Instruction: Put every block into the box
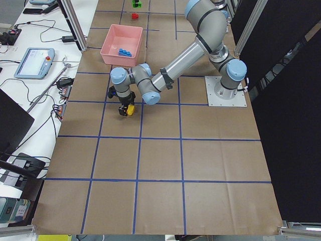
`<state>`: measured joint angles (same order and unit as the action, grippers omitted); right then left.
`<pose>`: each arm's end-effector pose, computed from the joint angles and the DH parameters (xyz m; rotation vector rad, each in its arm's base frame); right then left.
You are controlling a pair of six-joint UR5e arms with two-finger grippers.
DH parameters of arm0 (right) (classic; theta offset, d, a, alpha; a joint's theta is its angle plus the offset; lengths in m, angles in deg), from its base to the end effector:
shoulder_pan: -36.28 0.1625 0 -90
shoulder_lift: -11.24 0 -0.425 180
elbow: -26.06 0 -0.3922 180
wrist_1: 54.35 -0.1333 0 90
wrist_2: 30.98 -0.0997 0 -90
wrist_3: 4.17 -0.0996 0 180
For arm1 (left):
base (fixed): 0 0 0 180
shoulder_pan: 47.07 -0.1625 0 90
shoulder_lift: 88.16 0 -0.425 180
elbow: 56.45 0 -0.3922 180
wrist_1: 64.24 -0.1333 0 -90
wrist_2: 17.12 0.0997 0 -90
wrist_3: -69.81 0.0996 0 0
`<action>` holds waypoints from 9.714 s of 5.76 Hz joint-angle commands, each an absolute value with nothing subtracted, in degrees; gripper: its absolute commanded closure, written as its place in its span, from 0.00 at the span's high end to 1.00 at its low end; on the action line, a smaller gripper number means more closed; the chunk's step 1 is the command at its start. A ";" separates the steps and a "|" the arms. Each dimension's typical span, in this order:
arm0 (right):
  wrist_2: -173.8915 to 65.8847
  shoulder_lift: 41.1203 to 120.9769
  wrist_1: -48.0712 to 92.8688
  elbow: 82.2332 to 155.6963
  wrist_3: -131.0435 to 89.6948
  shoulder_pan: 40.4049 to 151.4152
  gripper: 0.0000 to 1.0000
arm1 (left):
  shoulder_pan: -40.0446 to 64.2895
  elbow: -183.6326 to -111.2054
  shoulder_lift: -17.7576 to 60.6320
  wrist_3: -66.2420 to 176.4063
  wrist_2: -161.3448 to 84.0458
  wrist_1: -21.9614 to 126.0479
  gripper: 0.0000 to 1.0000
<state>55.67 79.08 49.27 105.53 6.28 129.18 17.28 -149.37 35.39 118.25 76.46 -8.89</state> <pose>0.1717 -0.6397 0.3811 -0.3601 3.0639 -0.0594 0.1654 -0.6380 0.1811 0.6158 3.0477 0.0980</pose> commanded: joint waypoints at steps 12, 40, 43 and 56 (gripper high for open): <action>56.44 65.82 47.33 95.99 9.82 120.26 1.00 | 46.84 -136.17 30.14 55.38 59.81 -0.51 0.00; 54.28 64.15 43.05 89.95 -26.06 137.53 1.00 | 41.70 -143.90 -0.27 69.64 74.55 32.36 1.00; 54.71 64.32 39.08 89.17 -12.70 137.09 1.00 | 41.70 -143.90 -0.18 69.64 74.47 32.36 1.00; 58.75 95.97 25.37 107.00 -6.55 126.63 1.00 | 41.61 -143.99 0.00 69.64 74.47 32.36 1.00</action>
<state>58.69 95.97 25.43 106.95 -6.53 126.62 41.60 -143.99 -0.07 69.64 74.60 32.33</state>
